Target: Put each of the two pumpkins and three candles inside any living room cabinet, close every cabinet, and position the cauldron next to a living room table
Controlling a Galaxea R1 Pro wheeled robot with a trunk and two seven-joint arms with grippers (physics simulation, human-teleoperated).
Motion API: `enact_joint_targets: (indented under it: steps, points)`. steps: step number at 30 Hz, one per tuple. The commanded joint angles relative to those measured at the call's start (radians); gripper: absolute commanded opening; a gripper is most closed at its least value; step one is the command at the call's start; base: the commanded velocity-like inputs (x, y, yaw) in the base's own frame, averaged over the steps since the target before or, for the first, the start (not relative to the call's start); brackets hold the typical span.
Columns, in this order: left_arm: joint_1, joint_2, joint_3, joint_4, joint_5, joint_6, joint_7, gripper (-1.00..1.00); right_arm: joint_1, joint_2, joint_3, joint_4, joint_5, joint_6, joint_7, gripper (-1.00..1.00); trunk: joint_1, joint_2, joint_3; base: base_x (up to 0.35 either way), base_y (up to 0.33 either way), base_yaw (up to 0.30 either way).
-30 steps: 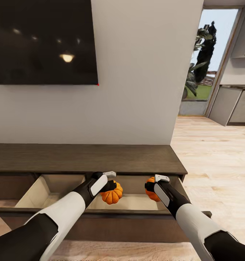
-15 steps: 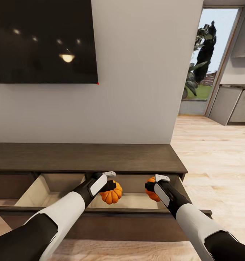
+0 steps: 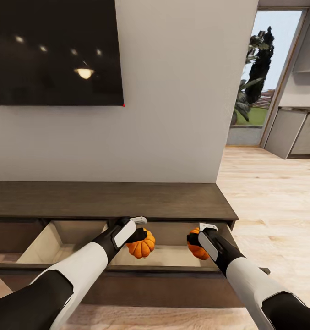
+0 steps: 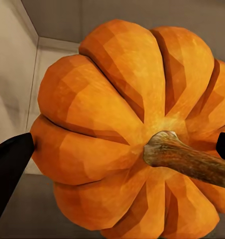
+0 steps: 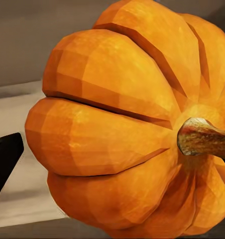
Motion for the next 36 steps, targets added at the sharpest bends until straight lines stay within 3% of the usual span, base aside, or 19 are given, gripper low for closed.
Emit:
enact_joint_targets:
  steps: [1, 10, 14, 26, 36]
  points:
    - [-0.001, 0.001, -0.007, -0.002, 0.011, 0.001, 0.008, -1.0, -0.001, -0.001, 0.007, -0.002, -0.01, 0.002, -0.008, -1.0, 0.0, 0.0, -0.001, 0.253, 0.0, 0.0]
    - [-0.001, 0.0, -0.007, 0.0, 0.018, 0.003, 0.007, -1.0, -0.001, 0.0, 0.007, 0.0, -0.01, 0.003, -0.01, -1.0, 0.0, 0.0, -0.001, 0.056, 0.0, 0.0]
    - [-0.001, -0.001, -0.007, 0.0, 0.018, 0.004, 0.009, -1.0, -0.001, 0.0, 0.007, 0.002, -0.01, 0.002, -0.009, -1.0, 0.013, -0.024, -0.014, 0.002, 0.0, 0.0]
    - [-0.001, -0.001, -0.008, 0.0, 0.015, 0.002, 0.009, -1.0, -0.001, 0.0, 0.007, 0.012, -0.009, -0.001, -0.007, -1.0, 0.019, -0.027, -0.06, 0.0, 0.0, 0.0]
    - [-0.001, 0.001, -0.006, 0.001, 0.018, 0.002, 0.007, -1.0, -0.001, 0.0, 0.007, 0.012, -0.007, -0.003, -0.007, -1.0, 0.019, -0.027, -0.06, 0.007, 0.0, 0.0]
